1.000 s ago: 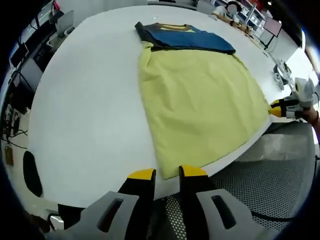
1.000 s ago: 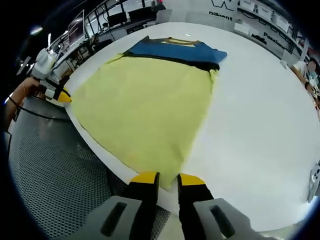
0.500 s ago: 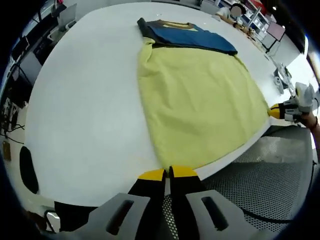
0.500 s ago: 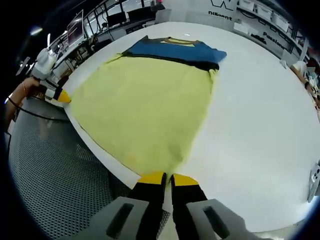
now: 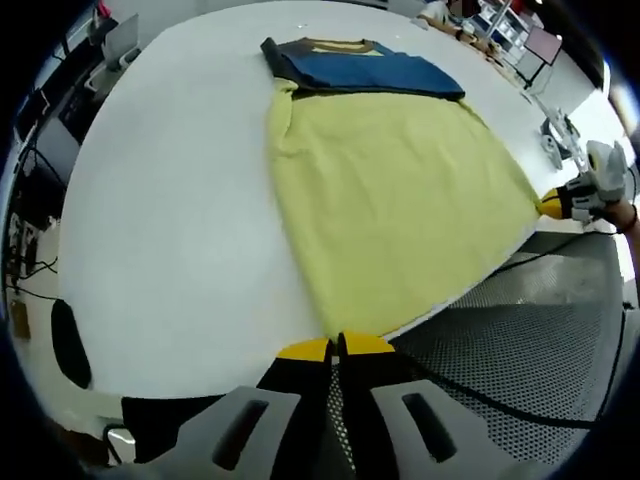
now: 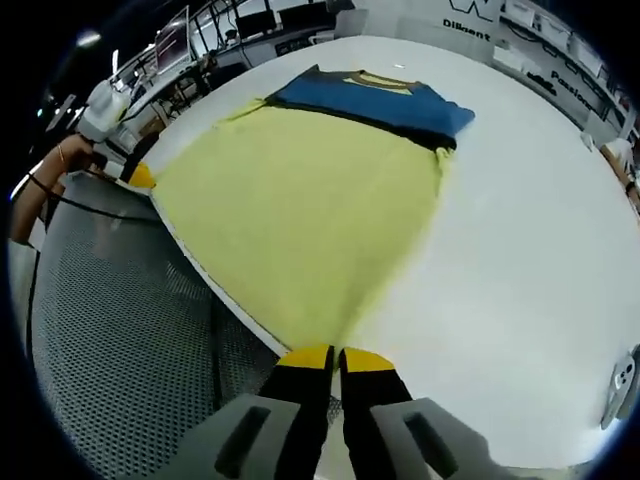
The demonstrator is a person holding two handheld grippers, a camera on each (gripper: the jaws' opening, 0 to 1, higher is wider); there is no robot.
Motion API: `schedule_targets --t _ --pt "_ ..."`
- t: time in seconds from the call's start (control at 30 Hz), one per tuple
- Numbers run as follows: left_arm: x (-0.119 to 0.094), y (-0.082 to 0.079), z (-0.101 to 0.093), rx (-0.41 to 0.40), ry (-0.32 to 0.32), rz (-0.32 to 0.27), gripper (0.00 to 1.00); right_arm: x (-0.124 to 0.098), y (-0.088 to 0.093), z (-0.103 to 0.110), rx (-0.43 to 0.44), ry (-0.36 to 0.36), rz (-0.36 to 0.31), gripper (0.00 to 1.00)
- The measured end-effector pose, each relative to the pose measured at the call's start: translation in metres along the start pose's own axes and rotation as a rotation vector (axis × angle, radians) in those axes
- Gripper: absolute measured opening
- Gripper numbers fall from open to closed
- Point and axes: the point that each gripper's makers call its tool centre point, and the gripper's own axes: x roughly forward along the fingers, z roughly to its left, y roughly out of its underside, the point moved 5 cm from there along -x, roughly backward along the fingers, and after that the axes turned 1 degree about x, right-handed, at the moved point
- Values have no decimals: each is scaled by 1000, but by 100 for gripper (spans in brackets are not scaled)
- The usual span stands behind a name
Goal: Fold the garment on the visible template until the final outline fits inside the template.
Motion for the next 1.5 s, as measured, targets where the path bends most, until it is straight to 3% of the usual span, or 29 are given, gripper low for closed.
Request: schedule_targets --t 0.3,0.43,0.53,0.73,0.87,0.9,1.0,1.27,1.5 --pt "-18 5 -11 2 40 65 6 -17 3 8 -2 -54 50 0" --pt "-26 -2 -11 -16 54 67 6 -29 -9 7 71 -96 -14 0" --pt "-34 -13 -8 -30 51 42 6 -37 -20 0 128 -102 -65 0" --pt "-43 -47 5 -69 32 -68 6 -48 -48 -17 170 -82 -171 0" --pt "-53 -63 8 -89 9 -129 5 -54 -64 -25 185 -78 -213 0" --pt "-51 -75 13 -108 6 -165 5 -56 -69 -27 189 -77 -225 0" --pt "-56 -90 18 -116 -6 -217 5 -58 -80 -34 193 -69 -241 0" --pt "-63 -129 29 -134 -48 -287 5 -59 -116 -56 209 -31 -293 0" --pt "-58 -163 36 -129 -73 -307 5 -56 -141 -73 217 -5 -309 0"
